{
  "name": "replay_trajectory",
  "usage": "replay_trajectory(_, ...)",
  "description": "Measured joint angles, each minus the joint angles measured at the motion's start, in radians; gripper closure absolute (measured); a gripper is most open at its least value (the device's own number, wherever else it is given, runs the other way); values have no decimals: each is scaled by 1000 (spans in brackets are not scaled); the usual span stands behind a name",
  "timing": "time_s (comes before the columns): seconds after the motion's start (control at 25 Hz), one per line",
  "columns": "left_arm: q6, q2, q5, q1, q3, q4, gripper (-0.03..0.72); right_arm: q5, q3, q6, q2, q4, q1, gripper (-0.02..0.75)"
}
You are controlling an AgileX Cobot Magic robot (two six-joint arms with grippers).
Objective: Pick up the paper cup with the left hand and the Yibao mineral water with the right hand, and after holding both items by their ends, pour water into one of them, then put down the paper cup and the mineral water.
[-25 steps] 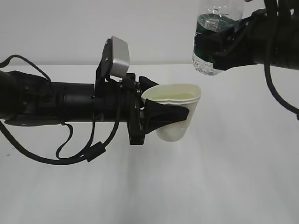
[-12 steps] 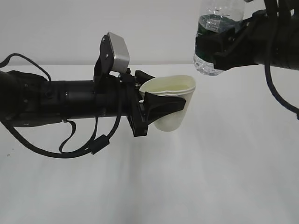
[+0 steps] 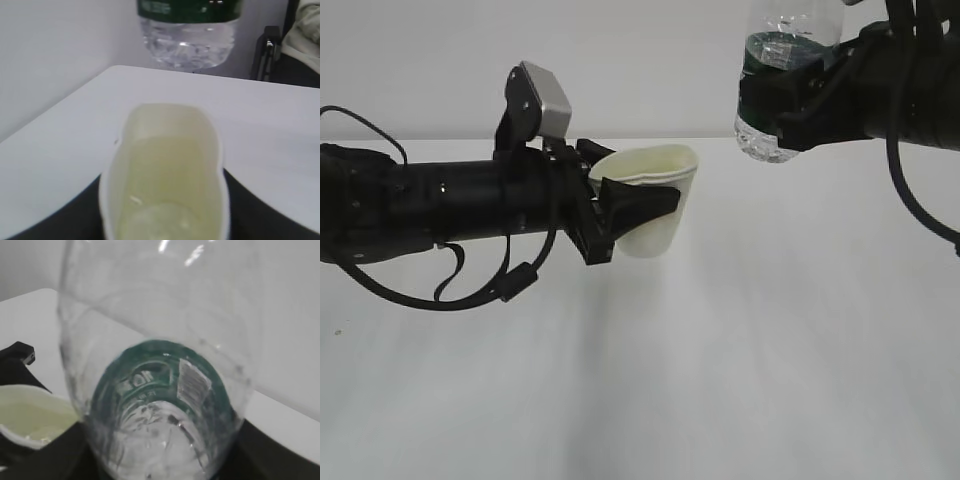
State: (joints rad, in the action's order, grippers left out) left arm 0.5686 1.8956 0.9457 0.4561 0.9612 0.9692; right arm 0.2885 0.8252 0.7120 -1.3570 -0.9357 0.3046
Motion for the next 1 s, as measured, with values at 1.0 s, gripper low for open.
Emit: replay_trajectory(1.0, -150, 0, -119, -88, -1, -294, 352, -33, 0, 0, 0, 3, 0, 319)
